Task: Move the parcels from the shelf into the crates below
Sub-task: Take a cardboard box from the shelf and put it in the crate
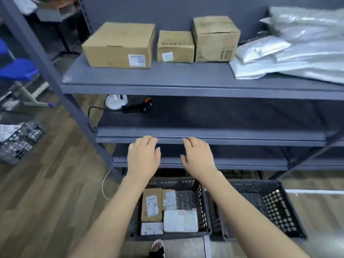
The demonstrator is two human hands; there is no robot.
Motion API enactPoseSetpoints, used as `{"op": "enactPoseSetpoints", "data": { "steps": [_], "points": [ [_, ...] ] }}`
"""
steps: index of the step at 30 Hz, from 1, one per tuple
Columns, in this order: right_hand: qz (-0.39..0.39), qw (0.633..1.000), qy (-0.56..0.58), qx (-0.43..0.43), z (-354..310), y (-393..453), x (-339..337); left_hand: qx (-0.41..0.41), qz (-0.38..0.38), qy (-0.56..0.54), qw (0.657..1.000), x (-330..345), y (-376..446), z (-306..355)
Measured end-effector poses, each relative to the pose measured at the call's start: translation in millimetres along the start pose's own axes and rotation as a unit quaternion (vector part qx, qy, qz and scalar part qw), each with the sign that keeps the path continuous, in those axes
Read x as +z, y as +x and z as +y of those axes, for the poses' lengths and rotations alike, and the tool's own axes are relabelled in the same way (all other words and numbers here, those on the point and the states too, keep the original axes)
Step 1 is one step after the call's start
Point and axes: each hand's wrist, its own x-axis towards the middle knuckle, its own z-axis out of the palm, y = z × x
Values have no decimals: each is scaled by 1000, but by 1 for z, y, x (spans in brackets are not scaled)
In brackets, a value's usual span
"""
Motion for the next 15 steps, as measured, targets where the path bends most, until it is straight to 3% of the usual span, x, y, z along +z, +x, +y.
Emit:
{"op": "enactPoseSetpoints", "data": {
  "steps": [8, 15],
  "points": [
    [90, 995, -31, 23, 27, 46, -76, 92, 27, 32, 995, -47, 87, 29],
    [89, 992, -75, 46, 45, 101, -122, 97, -42, 91, 990, -78, 169, 5]
  ]
}}
